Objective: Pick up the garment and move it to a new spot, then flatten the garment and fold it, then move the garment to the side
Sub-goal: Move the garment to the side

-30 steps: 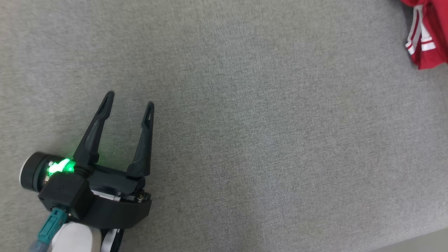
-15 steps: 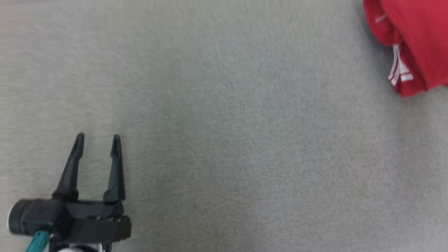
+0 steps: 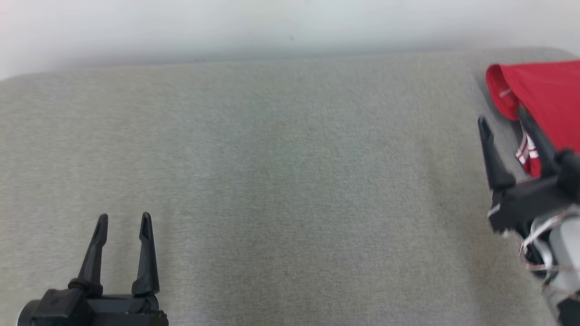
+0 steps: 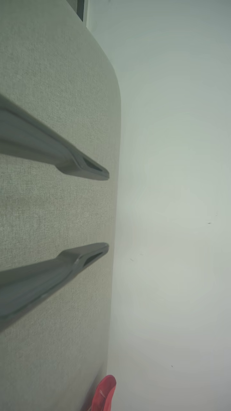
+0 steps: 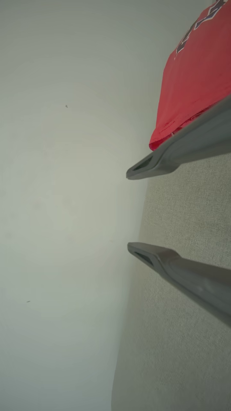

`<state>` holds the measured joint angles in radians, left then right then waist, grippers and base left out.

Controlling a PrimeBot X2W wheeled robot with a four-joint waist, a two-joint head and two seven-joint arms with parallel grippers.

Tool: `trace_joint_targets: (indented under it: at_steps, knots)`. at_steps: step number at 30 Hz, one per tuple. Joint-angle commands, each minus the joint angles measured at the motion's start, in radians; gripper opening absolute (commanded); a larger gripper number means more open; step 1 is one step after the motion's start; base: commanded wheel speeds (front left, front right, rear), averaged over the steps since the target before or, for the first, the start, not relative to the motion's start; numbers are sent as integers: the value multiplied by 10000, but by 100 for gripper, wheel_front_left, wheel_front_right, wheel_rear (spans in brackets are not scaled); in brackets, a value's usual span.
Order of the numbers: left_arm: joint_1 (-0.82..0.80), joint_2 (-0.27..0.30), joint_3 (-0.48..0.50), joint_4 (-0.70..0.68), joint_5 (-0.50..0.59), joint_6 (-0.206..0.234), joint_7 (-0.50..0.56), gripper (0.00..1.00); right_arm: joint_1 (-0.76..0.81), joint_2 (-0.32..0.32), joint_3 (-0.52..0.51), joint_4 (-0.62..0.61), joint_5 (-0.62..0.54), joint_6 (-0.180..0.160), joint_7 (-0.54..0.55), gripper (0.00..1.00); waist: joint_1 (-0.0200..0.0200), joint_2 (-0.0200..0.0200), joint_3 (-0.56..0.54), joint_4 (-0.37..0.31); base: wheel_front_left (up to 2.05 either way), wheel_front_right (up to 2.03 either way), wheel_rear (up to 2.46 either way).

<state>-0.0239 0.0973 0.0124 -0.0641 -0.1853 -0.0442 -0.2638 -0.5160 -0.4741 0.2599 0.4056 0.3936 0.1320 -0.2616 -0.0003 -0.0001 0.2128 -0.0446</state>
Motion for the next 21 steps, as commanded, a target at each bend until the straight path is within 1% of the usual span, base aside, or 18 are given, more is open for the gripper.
trace_joint_targets:
  at_steps: [1,6,11,13,17,21]
  knots:
    - [187,-69,44,84,-33,-24,1,100,568,263,-327,-302,-49,-27,-34,100,3,1,-707,623,0,0,0]
    - [358,-140,59,322,23,-150,1,100,2314,1226,-1200,-1246,-305,-27,-37,100,3,1,-1064,801,0,0,0]
    - [464,-201,92,500,45,-252,0,100,3835,2223,-1768,-1990,-682,-27,-36,100,3,1,-1312,850,0,0,0]
    - [547,-221,52,589,68,-294,0,100,4254,2484,-1967,-2254,-868,-27,-37,100,3,1,-1428,837,0,0,0]
    - [671,-273,-18,754,104,-342,0,100,5038,3000,-2025,-2670,-1371,-27,-26,100,3,1,-1692,723,0,0,0]
    - [813,-300,-51,914,105,-392,0,100,5431,3245,-2085,-2969,-1663,-27,42,100,3,1,-1888,633,0,0,0]
